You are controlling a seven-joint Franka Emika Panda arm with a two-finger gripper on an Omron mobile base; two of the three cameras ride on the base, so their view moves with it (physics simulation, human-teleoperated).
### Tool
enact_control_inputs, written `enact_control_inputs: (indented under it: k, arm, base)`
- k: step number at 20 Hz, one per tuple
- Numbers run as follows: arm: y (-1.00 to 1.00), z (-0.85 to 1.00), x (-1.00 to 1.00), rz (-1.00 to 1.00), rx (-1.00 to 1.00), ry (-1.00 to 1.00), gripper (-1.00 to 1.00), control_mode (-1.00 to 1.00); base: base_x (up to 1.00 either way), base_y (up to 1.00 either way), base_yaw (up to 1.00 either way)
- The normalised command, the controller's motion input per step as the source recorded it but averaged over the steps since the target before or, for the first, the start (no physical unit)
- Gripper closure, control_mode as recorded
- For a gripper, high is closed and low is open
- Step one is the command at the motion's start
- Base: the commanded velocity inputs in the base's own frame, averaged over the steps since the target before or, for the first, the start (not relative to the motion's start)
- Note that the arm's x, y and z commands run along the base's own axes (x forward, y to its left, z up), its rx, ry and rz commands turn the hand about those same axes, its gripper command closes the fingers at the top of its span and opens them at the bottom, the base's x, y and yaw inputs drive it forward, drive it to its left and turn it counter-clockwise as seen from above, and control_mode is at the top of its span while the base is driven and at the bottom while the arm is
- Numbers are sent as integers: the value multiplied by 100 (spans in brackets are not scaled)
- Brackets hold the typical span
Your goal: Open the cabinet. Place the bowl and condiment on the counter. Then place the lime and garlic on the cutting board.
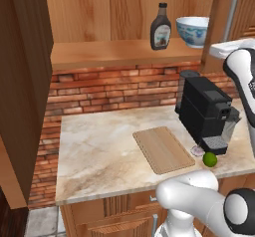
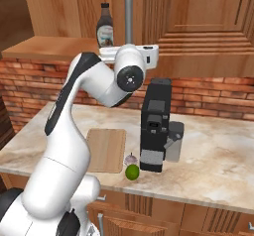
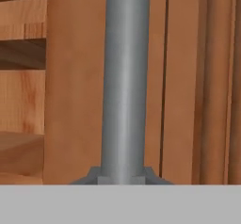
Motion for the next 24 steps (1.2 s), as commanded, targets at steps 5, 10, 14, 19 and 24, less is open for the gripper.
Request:
enact_control_inputs:
  k: [5, 10, 14, 19, 24]
  arm:
    - [-19, 0, -41, 6, -6, 13, 100, -100]
    - [-32, -4, -65, 4, -1, 1, 100, -100]
    - [-33, -5, -73, 1, 0, -2, 100, -100]
    - [-25, 0, -53, 0, 0, -2, 100, -100]
    - [-4, 1, -40, 0, -1, -3, -100, -100]
  base:
    - [0, 0, 0]
    - [0, 0, 0]
    - [0, 0, 0]
    - [0, 0, 0]
    - [0, 0, 0]
